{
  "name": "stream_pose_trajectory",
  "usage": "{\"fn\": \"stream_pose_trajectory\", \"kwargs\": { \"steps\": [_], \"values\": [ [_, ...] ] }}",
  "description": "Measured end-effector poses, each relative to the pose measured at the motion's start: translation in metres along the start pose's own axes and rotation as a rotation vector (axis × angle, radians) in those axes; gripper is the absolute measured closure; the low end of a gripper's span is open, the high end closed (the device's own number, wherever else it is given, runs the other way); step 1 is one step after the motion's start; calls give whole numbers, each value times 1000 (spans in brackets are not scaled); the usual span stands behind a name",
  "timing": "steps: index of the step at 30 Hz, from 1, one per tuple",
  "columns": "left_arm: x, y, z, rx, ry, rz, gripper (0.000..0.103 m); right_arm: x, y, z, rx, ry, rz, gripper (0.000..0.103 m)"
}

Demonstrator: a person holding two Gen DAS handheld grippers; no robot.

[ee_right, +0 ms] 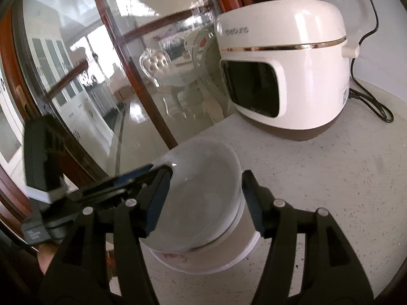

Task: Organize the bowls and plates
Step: 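Lower the white bowl into the red-outside bowl and open both grippers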

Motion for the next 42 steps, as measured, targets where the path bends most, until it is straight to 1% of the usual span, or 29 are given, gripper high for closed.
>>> {"fn": "stream_pose_trajectory", "kwargs": {
  "steps": [2, 7, 11, 12, 13, 14, 15, 16, 17, 18, 20, 22, 24, 33, 37, 39, 40, 41, 42],
  "values": [
    [-2, -2, -1, -6, 13, -10, 66, 3, 4, -2, 9, -2, 12, 39],
    [-2, -1, 0, -7, 8, -12, 66, 3, 5, 0, -9, 2, 12, 39],
    [-2, -2, -1, -11, 10, -16, 66, 3, 12, 12, -71, 13, 10, 39],
    [-2, -2, -1, -11, 8, -15, 66, 0, 12, 16, -85, 7, -5, 40],
    [-3, -1, -1, -12, 9, -15, 66, -4, 9, 20, -88, -5, -29, 43],
    [-3, -1, -1, -14, 9, -15, 67, -7, 7, 22, -86, -14, -47, 55],
    [-3, -1, 0, -20, 9, -17, 69, -12, 3, 22, -75, -31, -66, 63],
    [-5, -2, 1, -25, 8, -22, 73, -14, 1, 20, -59, -39, -78, 66],
    [-6, -3, 2, -30, 8, -27, 76, -16, -1, 16, -46, -35, -88, 75],
    [-7, -3, 3, -35, 7, -31, 77, -18, -3, 14, -50, -16, -92, 76],
    [-9, -5, 5, -44, 6, -38, 81, -19, -4, 11, -57, 5, -90, 76],
    [-12, -6, 6, -50, 13, -50, 84, -19, -5, 10, -27, -19, -89, 76],
    [-11, -7, 5, -41, 11, -44, 84, -19, -6, 8, -13, -28, -87, 76],
    [-8, -10, 3, -33, 23, -39, 84, -18, -9, 6, -28, -8, -71, 76],
    [-8, -8, 2, -11, 13, -31, 81, -18, -4, 8, -35, -7, -62, 75],
    [-8, -8, 0, -2, 16, -30, 76, -17, -3, 8, -37, -6, -58, 75],
    [-8, -8, -1, 5, 17, -28, 70, -17, -2, 9, -43, -7, -55, 74],
    [-7, -8, -3, 11, 19, -24, 64, -16, -1, 11, -49, -8, -50, 68],
    [-6, -7, -4, 16, 21, -18, 62, -14, 1, 13, -59, -10, -43, 53]
  ]
}}
Point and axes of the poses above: each gripper's, at about its wrist camera, not at the fingertips, and y roughly against the way its jaws point, z to its right, x to its top, the point moved 9 cm from there along -y, roughly the way its jaws point, and after that the axes turned 14 degrees about z, right-handed, at the moved point
